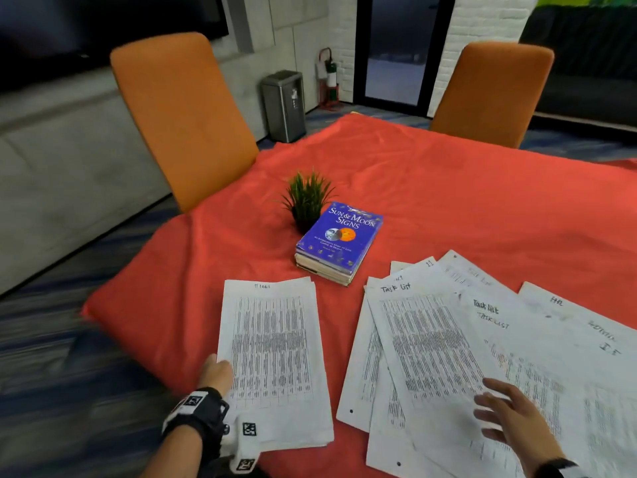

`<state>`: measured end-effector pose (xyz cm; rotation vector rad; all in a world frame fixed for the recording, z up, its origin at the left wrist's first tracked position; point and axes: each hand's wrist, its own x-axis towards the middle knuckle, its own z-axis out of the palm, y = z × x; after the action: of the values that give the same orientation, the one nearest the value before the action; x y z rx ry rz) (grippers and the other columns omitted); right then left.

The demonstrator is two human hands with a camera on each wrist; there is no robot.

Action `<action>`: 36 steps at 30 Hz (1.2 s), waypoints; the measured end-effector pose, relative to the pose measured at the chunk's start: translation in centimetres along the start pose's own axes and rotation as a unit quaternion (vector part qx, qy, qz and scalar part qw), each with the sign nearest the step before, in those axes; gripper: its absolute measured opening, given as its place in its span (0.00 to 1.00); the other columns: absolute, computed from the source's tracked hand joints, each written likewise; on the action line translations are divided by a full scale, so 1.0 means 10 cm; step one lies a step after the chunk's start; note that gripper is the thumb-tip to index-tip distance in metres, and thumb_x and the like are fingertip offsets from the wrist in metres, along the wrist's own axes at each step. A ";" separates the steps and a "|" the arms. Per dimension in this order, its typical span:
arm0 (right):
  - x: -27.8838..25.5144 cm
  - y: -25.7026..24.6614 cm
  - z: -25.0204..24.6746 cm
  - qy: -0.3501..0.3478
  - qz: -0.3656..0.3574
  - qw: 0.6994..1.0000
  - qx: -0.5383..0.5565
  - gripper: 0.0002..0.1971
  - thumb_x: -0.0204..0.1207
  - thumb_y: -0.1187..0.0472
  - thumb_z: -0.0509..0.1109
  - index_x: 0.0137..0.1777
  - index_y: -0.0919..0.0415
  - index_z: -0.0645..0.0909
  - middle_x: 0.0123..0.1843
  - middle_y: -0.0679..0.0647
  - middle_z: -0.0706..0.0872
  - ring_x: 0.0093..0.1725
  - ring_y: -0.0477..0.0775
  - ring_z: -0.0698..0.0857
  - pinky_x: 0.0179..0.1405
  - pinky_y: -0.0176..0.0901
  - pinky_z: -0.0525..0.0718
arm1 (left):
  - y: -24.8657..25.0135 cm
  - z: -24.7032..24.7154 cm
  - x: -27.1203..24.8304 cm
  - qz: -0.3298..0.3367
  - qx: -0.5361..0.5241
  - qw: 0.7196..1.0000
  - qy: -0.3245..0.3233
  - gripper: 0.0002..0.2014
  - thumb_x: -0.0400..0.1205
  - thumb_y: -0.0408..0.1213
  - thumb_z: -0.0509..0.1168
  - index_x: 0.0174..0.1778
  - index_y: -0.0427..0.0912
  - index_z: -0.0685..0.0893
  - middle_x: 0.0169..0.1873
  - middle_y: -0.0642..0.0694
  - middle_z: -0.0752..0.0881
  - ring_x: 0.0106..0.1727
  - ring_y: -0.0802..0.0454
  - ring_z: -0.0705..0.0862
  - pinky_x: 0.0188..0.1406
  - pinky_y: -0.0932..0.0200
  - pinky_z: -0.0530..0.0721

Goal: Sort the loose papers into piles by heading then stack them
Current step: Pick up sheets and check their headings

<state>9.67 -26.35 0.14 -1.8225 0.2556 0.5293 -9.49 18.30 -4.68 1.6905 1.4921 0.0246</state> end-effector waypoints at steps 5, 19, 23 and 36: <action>0.00 0.05 -0.11 0.013 0.005 1.000 -0.008 0.11 0.82 0.66 0.65 0.62 0.59 0.80 0.51 0.62 0.88 0.49 0.66 0.87 0.46 0.55 0.84 | 0.05 0.04 -0.03 0.000 0.021 0.999 0.025 0.14 0.83 0.25 0.52 0.62 0.27 0.76 0.63 0.29 0.80 0.59 0.35 0.80 0.57 0.50 0.74; 0.11 0.34 -0.12 0.007 0.056 0.998 -0.025 0.11 0.80 0.68 0.67 0.61 0.60 0.79 0.46 0.66 0.89 0.40 0.63 0.84 0.40 0.50 0.82 | 0.11 0.07 -0.13 0.001 0.105 0.994 0.004 0.18 0.78 0.25 0.57 0.66 0.29 0.72 0.63 0.31 0.80 0.62 0.36 0.80 0.59 0.50 0.76; 0.12 0.40 -0.15 0.004 0.076 0.996 -0.037 0.11 0.80 0.70 0.67 0.61 0.64 0.78 0.40 0.69 0.88 0.34 0.62 0.82 0.35 0.48 0.80 | 0.10 0.04 -0.12 0.012 0.129 0.992 0.001 0.17 0.77 0.26 0.60 0.63 0.31 0.73 0.60 0.33 0.81 0.60 0.36 0.81 0.60 0.49 0.80; 0.08 0.47 -0.14 0.015 0.092 0.994 -0.051 0.13 0.77 0.74 0.67 0.60 0.65 0.78 0.32 0.68 0.86 0.29 0.60 0.79 0.30 0.47 0.77 | -0.04 0.04 -0.11 0.040 0.144 0.989 0.016 0.26 0.64 0.31 0.73 0.56 0.45 0.72 0.48 0.43 0.85 0.49 0.39 0.85 0.46 0.55 0.81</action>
<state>8.67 -29.12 -3.87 -1.9181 0.4257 0.6536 -9.91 17.15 -4.66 1.9876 1.5048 -0.1268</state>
